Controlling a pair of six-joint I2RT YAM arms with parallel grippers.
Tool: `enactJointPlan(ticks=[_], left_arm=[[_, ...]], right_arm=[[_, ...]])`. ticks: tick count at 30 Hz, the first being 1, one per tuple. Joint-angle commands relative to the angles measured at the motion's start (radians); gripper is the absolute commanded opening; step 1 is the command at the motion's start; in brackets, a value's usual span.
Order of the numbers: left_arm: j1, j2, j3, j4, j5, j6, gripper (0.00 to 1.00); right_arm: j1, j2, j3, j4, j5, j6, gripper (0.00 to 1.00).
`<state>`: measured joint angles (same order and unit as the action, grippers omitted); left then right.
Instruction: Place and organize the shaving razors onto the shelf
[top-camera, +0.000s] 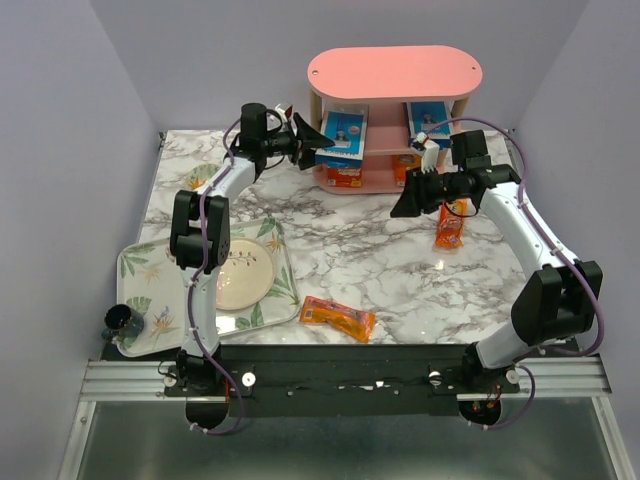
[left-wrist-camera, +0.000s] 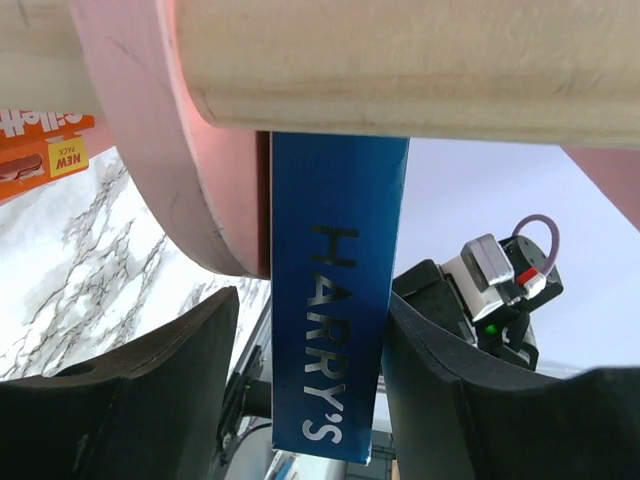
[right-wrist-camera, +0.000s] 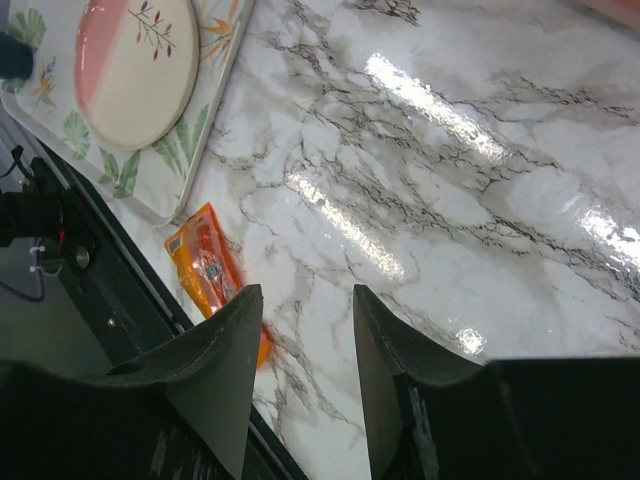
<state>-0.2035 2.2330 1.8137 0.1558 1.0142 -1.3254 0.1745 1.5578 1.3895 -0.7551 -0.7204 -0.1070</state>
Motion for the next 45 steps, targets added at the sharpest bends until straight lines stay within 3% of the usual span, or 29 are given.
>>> enactJointPlan(ticks=[1, 4, 5, 6, 8, 10, 12, 16, 23, 30, 33, 34, 35, 36, 37, 38, 39, 45], left_arm=[[-0.016, -0.068, -0.036, 0.039, 0.024, 0.040, 0.68], [-0.016, -0.093, -0.070, 0.092, 0.035, 0.034, 0.73], [-0.017, -0.111, -0.076, 0.114, 0.046, 0.031, 0.83], [-0.016, -0.119, -0.074, 0.128, 0.050, 0.031, 0.86], [-0.016, -0.137, -0.076, 0.166, 0.064, 0.032, 0.87], [-0.017, -0.147, -0.073, 0.151, 0.072, 0.046, 0.88], [-0.017, -0.160, -0.092, 0.107, 0.073, 0.089, 0.99], [0.001, -0.202, -0.181, 0.032, 0.086, 0.144, 0.99], [0.102, -0.298, -0.320, -0.216, 0.041, 0.396, 0.99], [0.125, -0.363, -0.372, -0.242, 0.006, 0.482, 0.98], [0.125, -0.441, -0.410, -0.223, -0.049, 0.508, 0.91], [0.125, -0.461, -0.425, -0.260, -0.078, 0.531, 0.78], [0.125, -0.492, -0.427, -0.295, -0.106, 0.563, 0.69], [0.124, -0.503, -0.424, -0.327, -0.146, 0.644, 0.57], [0.122, -0.512, -0.424, -0.358, -0.158, 0.678, 0.21], [0.121, -0.518, -0.422, -0.377, -0.179, 0.716, 0.05], [0.121, -0.521, -0.419, -0.398, -0.216, 0.770, 0.00], [0.102, -0.478, -0.384, -0.348, -0.365, 0.786, 0.00]], right_arm=[[-0.007, -0.005, -0.006, 0.025, -0.045, 0.003, 0.50], [-0.007, -0.008, -0.006, 0.031, -0.060, -0.002, 0.50], [-0.006, -0.011, -0.009, 0.033, -0.066, -0.003, 0.50], [-0.007, -0.013, -0.010, 0.039, -0.070, -0.002, 0.50], [-0.007, -0.016, -0.018, 0.043, -0.080, -0.002, 0.50], [-0.006, -0.027, -0.024, 0.053, -0.088, 0.000, 0.50], [-0.006, -0.045, -0.036, 0.065, -0.090, -0.003, 0.50], [-0.006, -0.088, -0.070, 0.106, -0.114, -0.011, 0.51], [0.028, -0.073, -0.070, 0.235, -0.077, 0.059, 0.50], [0.238, 0.045, 0.123, 0.275, 0.116, 0.102, 0.50], [0.321, 0.087, 0.187, 0.287, 0.260, 0.145, 0.41], [0.333, 0.114, 0.206, 0.283, 0.315, 0.156, 0.37], [0.342, 0.129, 0.221, 0.277, 0.347, 0.162, 0.25], [0.350, 0.139, 0.241, 0.267, 0.381, 0.168, 0.20], [0.352, 0.157, 0.244, 0.263, 0.421, 0.173, 0.13], [0.352, 0.163, 0.249, 0.257, 0.443, 0.170, 0.07], [0.352, 0.171, 0.252, 0.243, 0.461, 0.164, 0.06], [0.352, 0.165, 0.232, 0.250, 0.591, 0.142, 0.01]])
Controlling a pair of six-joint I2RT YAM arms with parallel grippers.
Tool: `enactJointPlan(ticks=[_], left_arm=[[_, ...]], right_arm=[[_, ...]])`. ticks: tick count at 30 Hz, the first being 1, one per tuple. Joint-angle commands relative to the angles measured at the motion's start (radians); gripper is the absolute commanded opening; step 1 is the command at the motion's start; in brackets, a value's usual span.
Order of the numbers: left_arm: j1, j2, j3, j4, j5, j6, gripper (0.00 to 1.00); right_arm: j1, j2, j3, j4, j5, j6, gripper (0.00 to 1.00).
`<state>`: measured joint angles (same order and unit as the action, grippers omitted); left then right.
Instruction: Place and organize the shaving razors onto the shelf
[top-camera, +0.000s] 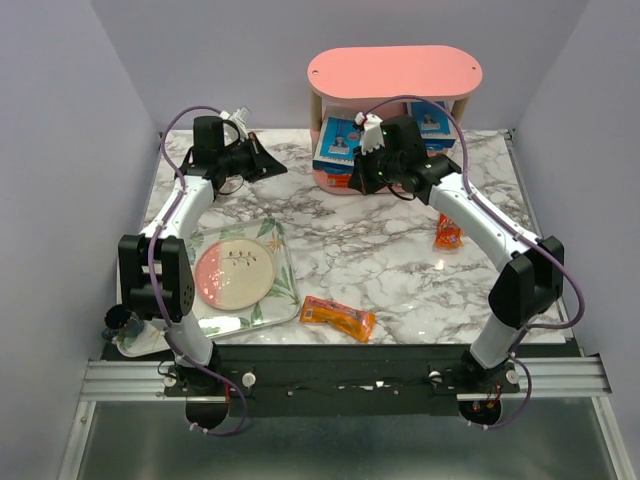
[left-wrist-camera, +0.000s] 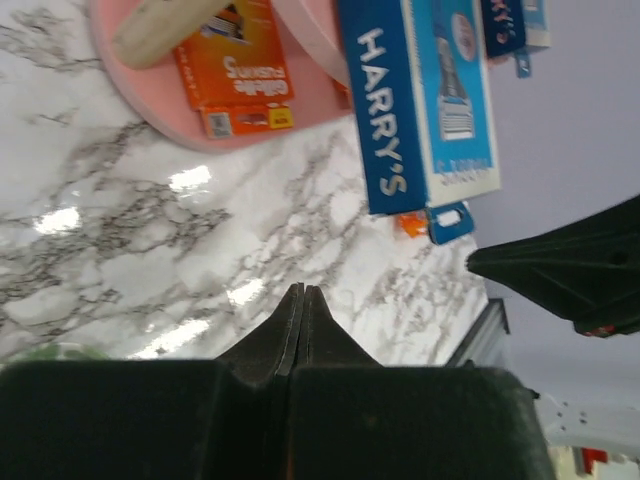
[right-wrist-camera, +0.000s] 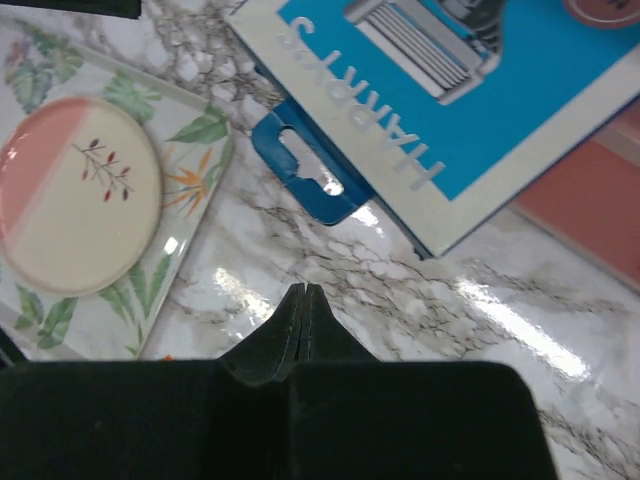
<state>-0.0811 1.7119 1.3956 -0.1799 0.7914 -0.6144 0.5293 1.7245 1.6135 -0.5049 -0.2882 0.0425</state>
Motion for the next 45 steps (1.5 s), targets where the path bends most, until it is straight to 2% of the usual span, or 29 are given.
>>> enactJointPlan(ticks=[1, 7, 11, 18, 27, 35, 45], left_arm=[[-0.025, 0.057, 0.066, 0.003, -0.146, 0.067, 0.00], [-0.100, 0.149, 0.169, 0.031, -0.132, 0.054, 0.00], [-0.150, 0.179, 0.189, 0.042, -0.123, 0.048, 0.00], [-0.200, 0.192, 0.174, 0.068, -0.116, 0.019, 0.00], [-0.197, 0.170, 0.161, 0.050, -0.129, 0.021, 0.00], [-0.126, 0.066, 0.030, 0.034, -0.126, 0.016, 0.00], [-0.103, -0.017, -0.078, 0.042, -0.142, 0.027, 0.00]], right_arm=[[-0.003, 0.000, 0.009, 0.005, 0.170, -0.016, 0.01], [-0.005, 0.041, 0.055, 0.014, 0.242, -0.082, 0.01], [-0.009, 0.067, 0.069, 0.034, 0.329, -0.118, 0.01], [-0.023, 0.092, 0.086, 0.058, 0.371, -0.151, 0.01], [-0.029, 0.118, 0.129, 0.068, 0.317, -0.153, 0.01], [-0.028, 0.194, 0.215, 0.065, 0.293, -0.144, 0.01], [-0.028, 0.256, 0.281, 0.062, 0.265, -0.132, 0.01]])
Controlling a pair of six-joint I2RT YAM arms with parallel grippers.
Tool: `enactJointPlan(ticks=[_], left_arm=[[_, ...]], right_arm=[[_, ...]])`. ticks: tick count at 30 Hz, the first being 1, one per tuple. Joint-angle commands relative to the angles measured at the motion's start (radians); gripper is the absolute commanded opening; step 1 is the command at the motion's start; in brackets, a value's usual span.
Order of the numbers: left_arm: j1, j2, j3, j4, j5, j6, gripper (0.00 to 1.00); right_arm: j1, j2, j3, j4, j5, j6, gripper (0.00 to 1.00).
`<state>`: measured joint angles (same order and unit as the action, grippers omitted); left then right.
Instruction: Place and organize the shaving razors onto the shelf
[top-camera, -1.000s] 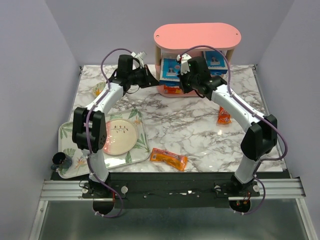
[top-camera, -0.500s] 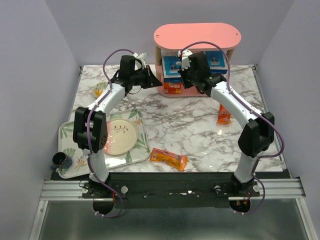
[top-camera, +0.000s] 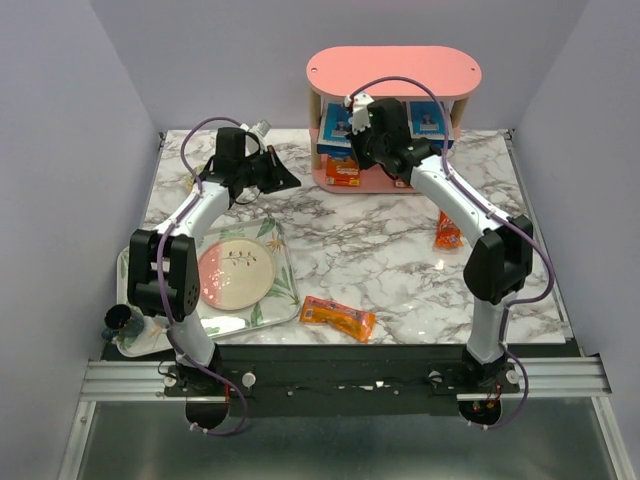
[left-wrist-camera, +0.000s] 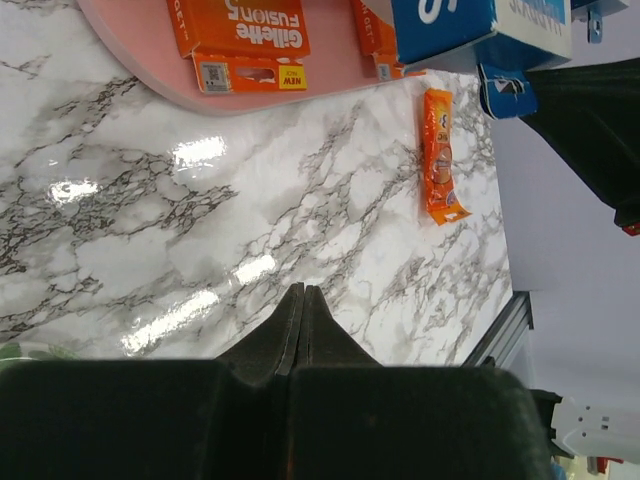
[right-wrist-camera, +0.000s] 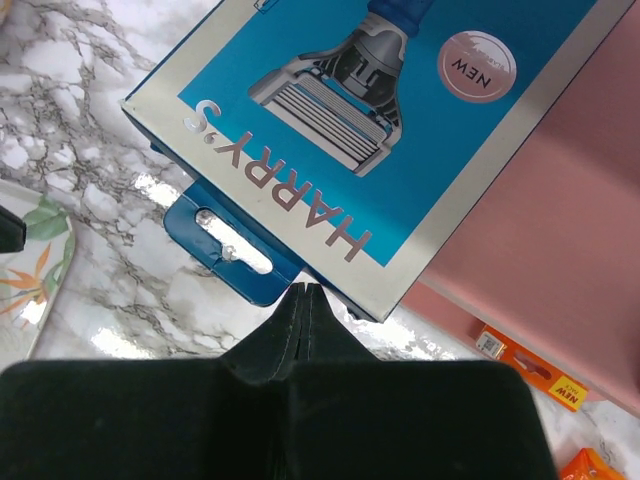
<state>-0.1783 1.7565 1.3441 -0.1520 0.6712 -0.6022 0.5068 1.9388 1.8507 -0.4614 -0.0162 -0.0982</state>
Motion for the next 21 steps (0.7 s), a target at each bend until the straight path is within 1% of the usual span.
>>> enactJointPlan(ticks=[1, 5, 11, 21], left_arm=[[-0.006, -0.064, -0.037, 0.015, -0.025, 0.015, 0.00], [-0.006, -0.094, -0.063, 0.020, -0.033, 0.016, 0.00], [-0.006, -0.115, -0.094, 0.026, -0.036, 0.013, 0.00], [-0.006, -0.147, -0.106, 0.031, -0.039, 0.022, 0.02]], right_arm=[[-0.005, 0.042, 0.044, 0.018, 0.001, 0.006, 0.01], [-0.005, 0.025, 0.022, 0.038, 0.112, 0.005, 0.01], [-0.005, -0.008, -0.042, 0.082, 0.185, 0.011, 0.01], [-0.004, -0.037, -0.038, 0.073, 0.111, 0.043, 0.01]])
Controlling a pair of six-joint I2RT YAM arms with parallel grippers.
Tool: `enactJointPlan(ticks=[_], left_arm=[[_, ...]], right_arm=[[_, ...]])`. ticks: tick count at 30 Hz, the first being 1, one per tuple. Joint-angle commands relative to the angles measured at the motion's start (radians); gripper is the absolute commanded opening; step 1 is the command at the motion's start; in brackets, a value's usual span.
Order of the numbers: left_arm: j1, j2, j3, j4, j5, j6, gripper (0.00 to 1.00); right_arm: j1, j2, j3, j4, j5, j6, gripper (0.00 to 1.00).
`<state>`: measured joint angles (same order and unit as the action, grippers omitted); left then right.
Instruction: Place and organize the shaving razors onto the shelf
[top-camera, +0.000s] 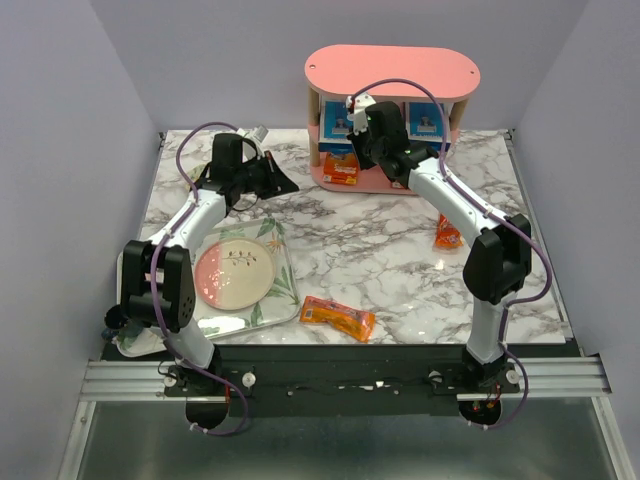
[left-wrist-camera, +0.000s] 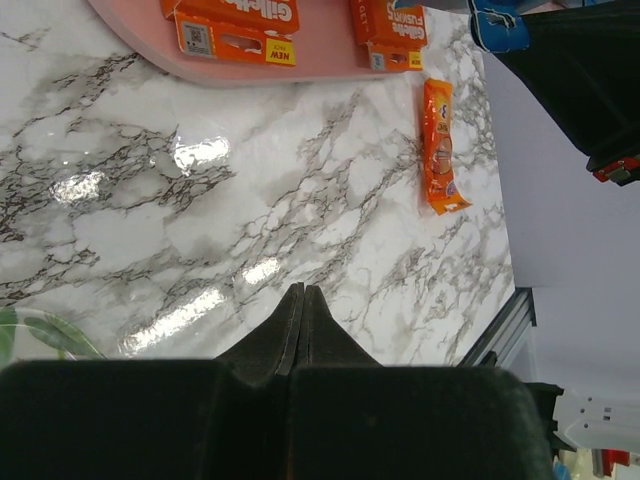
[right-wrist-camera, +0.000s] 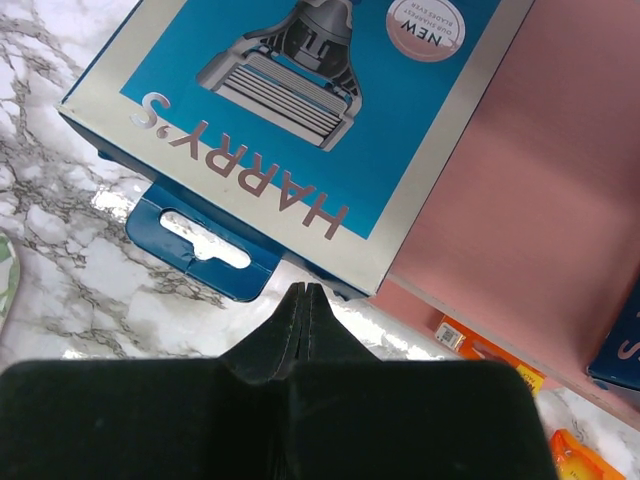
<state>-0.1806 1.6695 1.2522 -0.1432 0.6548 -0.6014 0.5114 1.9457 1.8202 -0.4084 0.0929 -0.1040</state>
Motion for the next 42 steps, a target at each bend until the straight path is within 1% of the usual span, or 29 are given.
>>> enactJointPlan(ticks=[1, 3, 4, 6, 7, 8, 9, 10, 11, 12, 13, 14, 15, 16, 17, 19, 20, 21, 23, 24, 25, 26, 28, 30, 31, 33, 34, 37, 42], left_arm=[[-0.003, -0.065, -0.020, 0.018, -0.024, 0.026, 0.03], [-0.003, -0.086, -0.026, 0.007, -0.024, 0.051, 0.07], [-0.003, -0.096, -0.037, -0.013, -0.020, 0.070, 0.12], [-0.003, -0.129, -0.054, -0.030, 0.008, 0.118, 0.21], [-0.003, -0.139, -0.078, -0.050, 0.020, 0.133, 0.32], [-0.003, -0.154, -0.088, -0.067, 0.023, 0.144, 0.38], [-0.003, -0.160, -0.100, -0.082, 0.032, 0.158, 0.43], [-0.003, -0.168, -0.128, -0.110, 0.051, 0.182, 0.49], [-0.003, -0.184, -0.144, -0.117, 0.052, 0.198, 0.52], [-0.003, -0.197, -0.166, -0.119, 0.054, 0.203, 0.55], [-0.003, -0.208, -0.186, -0.122, 0.052, 0.215, 0.59], [-0.003, -0.226, -0.224, -0.118, 0.065, 0.222, 0.60], [-0.003, -0.237, -0.241, -0.111, 0.072, 0.229, 0.62], [-0.003, -0.247, -0.261, -0.099, 0.072, 0.232, 0.65], [-0.003, -0.264, -0.289, -0.096, 0.074, 0.230, 0.66], [-0.003, -0.272, -0.304, -0.096, 0.075, 0.233, 0.68], [-0.003, -0.280, -0.318, -0.095, 0.063, 0.232, 0.70], [-0.005, -0.283, -0.324, -0.095, 0.048, 0.229, 0.71], [-0.003, -0.298, -0.342, -0.087, 0.016, 0.216, 0.75], [-0.003, -0.306, -0.347, -0.084, -0.032, 0.204, 0.77], [-0.003, -0.312, -0.352, -0.075, -0.050, 0.193, 0.79], [-0.003, -0.321, -0.358, -0.073, -0.073, 0.184, 0.85], [-0.003, -0.329, -0.358, -0.075, -0.116, 0.158, 0.90], [-0.003, -0.335, -0.344, -0.085, -0.139, 0.153, 0.98], [-0.003, -0.335, -0.341, -0.091, -0.176, 0.141, 0.99], [-0.002, -0.340, -0.327, -0.102, -0.222, 0.129, 0.99], [0.000, -0.343, -0.323, -0.119, -0.260, 0.126, 0.99], [0.010, -0.370, -0.312, -0.134, -0.288, 0.121, 0.99], [0.035, -0.457, -0.353, -0.119, -0.304, 0.100, 0.99]], right_arm=[[-0.007, -0.053, -0.007, 0.016, -0.001, 0.053, 0.01], [-0.007, -0.077, -0.019, -0.013, -0.010, 0.059, 0.01], [-0.008, -0.127, -0.039, -0.021, -0.010, 0.056, 0.01], [-0.007, -0.195, -0.097, -0.032, -0.015, 0.038, 0.07], [-0.007, -0.261, -0.173, -0.043, -0.024, 0.027, 0.11], [-0.007, -0.301, -0.212, -0.053, -0.038, -0.014, 0.23], [-0.007, -0.338, -0.261, -0.079, -0.085, -0.032, 0.31], [-0.007, -0.372, -0.357, -0.092, -0.122, -0.048, 0.38], [-0.007, -0.448, -0.419, -0.099, -0.158, -0.083, 0.46], [-0.007, -0.479, -0.471, -0.121, -0.248, -0.101, 0.48], [-0.007, -0.514, -0.519, -0.136, -0.298, -0.120, 0.50], [-0.007, -0.543, -0.626, -0.148, -0.355, -0.166, 0.52], [-0.007, -0.600, -0.671, -0.177, -0.460, -0.186, 0.53], [-0.007, -0.625, -0.720, -0.190, -0.499, -0.204, 0.55], [-0.007, -0.645, -0.798, -0.194, -0.527, -0.226, 0.61], [-0.004, -0.702, -0.860, -0.216, -0.582, -0.256, 0.65], [-0.001, -0.717, -0.880, -0.225, -0.594, -0.287, 0.76], [0.007, -0.729, -0.916, -0.239, -0.607, -0.304, 1.00], [0.061, -0.760, -0.943, -0.244, -0.604, -0.351, 1.00], [0.090, -0.765, -0.958, -0.241, -0.575, -0.356, 1.00], [0.152, -0.768, -0.964, -0.236, -0.558, -0.356, 1.00], [0.185, -0.769, -0.970, -0.230, -0.536, -0.347, 1.00], [0.276, -0.765, -0.983, -0.214, -0.483, -0.339, 1.00], [0.337, -0.760, -0.995, -0.173, -0.438, -0.310, 1.00], [0.392, -0.754, -1.003, -0.158, -0.427, -0.292, 1.00], [0.441, -0.719, -1.009, -0.110, -0.406, -0.225, 1.00], [0.490, -0.700, -1.009, -0.095, -0.397, -0.203, 1.00], [0.558, -0.633, -0.995, -0.049, -0.351, -0.151, 1.00], [0.608, -0.519, -0.929, 0.029, -0.241, -0.093, 1.00]])
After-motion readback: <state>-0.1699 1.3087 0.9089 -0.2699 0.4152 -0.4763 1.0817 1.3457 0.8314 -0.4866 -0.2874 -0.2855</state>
